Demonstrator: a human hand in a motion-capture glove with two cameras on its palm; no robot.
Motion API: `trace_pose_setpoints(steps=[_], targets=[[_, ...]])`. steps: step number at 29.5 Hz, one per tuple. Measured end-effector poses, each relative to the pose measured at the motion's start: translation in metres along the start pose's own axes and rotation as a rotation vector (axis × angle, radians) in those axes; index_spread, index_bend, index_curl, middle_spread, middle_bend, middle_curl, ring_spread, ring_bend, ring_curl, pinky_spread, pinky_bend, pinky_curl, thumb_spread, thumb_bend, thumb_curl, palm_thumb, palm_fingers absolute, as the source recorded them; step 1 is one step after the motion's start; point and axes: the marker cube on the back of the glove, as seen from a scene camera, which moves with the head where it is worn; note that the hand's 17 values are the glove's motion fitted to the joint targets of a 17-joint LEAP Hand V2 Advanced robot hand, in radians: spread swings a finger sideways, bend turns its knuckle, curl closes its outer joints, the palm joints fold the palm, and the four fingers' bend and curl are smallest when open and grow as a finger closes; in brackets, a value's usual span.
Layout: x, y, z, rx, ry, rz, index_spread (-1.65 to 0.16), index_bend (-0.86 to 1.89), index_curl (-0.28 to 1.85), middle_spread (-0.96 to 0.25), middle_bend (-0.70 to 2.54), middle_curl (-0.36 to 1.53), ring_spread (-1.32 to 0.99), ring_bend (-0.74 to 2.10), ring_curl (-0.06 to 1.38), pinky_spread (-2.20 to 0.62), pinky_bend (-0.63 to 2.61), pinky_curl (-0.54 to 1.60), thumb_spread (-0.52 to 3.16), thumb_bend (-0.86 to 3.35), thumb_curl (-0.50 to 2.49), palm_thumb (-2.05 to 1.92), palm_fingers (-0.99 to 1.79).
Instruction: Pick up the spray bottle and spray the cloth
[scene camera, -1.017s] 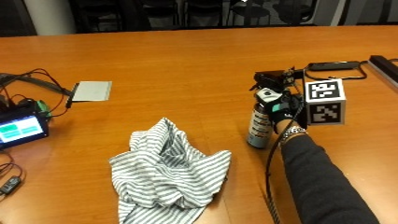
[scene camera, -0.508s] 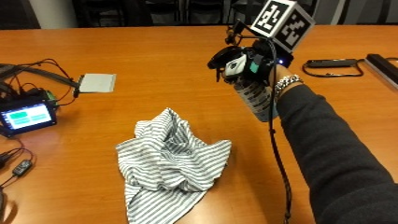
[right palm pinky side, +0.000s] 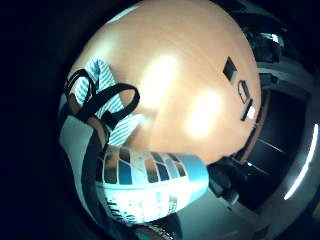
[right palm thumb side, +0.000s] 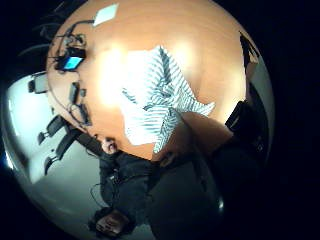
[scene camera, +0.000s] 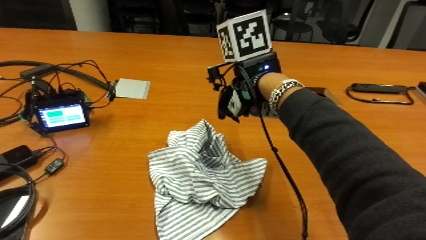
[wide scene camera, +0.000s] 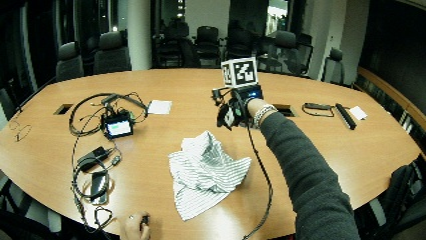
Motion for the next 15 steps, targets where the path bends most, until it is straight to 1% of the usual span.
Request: trace_pose_setpoints(steps=[4,8,12,15], targets=[[-0.002,-0.009,0.021,-0.020,0.149,0.040,-0.32,0.26,0.57,-0.26,0.49,0.50,-0.25,0.47,0.45,-0.30,0.41,0.38,0.26,-0.03,0.72,1.02,1.30],[0.000,-0.018,0.042,-0.039,0.219,0.059,-0.32,0.26,0.58,-0.26,0.49,0.51,-0.25,0.47,0.45,-0.30,0.41,0.38,0.25,-0.03,0.73,1.02,1.29],[0.003,-0.021,0.052,-0.046,0.215,0.079,-0.32,0.26,0.59,-0.26,0.49,0.51,-0.25,0.47,0.45,-0.30,0.40,0.38,0.25,-0.03,0.74,1.02,1.30],[0.002,-0.014,0.043,-0.016,0.130,0.041,-0.32,0.25,0.60,-0.26,0.49,0.51,-0.25,0.47,0.45,-0.30,0.40,0.38,0.25,-0.03,0.74,1.01,1.30]])
